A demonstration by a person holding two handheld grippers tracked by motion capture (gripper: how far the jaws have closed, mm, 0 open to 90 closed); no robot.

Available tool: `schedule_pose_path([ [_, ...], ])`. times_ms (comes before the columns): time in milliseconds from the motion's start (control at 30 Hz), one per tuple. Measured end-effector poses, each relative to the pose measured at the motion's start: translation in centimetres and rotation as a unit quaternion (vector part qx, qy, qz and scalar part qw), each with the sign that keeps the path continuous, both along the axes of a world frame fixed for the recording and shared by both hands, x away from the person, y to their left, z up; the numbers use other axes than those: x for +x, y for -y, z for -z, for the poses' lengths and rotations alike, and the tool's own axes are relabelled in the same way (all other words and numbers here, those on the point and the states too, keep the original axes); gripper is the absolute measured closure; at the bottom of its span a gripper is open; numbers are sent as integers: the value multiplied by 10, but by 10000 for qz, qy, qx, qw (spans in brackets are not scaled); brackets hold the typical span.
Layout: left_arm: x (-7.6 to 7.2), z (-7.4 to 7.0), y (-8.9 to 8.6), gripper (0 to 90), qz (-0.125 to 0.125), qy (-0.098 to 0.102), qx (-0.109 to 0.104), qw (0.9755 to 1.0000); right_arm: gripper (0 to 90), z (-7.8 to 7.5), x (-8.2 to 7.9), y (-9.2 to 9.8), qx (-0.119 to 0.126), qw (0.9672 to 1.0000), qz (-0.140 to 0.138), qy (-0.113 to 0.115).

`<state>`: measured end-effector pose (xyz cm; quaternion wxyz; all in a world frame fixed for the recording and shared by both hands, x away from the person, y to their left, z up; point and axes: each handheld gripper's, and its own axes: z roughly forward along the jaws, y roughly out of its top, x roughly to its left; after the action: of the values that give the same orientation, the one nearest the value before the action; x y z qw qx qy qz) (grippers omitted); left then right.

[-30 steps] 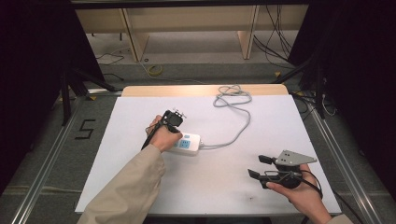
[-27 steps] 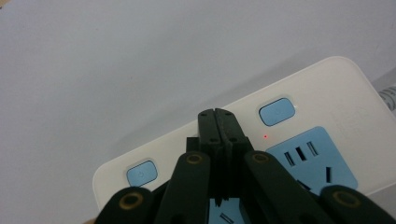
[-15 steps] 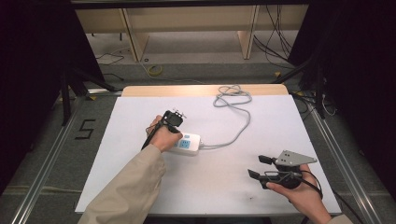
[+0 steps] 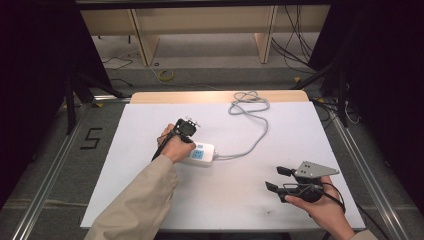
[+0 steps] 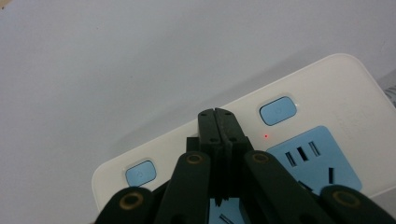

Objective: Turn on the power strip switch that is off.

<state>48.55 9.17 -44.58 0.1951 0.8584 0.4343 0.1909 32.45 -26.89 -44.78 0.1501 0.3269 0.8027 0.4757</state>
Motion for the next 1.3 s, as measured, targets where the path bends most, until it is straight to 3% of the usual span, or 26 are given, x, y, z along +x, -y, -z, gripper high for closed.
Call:
schedule_pose_path([
  [133,-1,0,2,900,49,53,89,9999,313,0,0,0,7,10000,-9,-1],
  [567,-3,1,4,900,109,138,105,9998,313,0,1,1,-3,10000,-13,8],
  [700,-2,1,2,899,128,176,-59,9997,314,0,1,1,0,10000,-4,1],
  [1000,-3,0,0,897,169,132,-135,9997,313,0,1,1,0,10000,-3,9],
  [1167,-3,-3,-2,894,134,211,-195,9995,313,0,1,1,4,10000,3,4],
  [1300,-4,-6,-4,842,119,267,-256,9992,314,0,1,1,8,10000,3,-1],
])
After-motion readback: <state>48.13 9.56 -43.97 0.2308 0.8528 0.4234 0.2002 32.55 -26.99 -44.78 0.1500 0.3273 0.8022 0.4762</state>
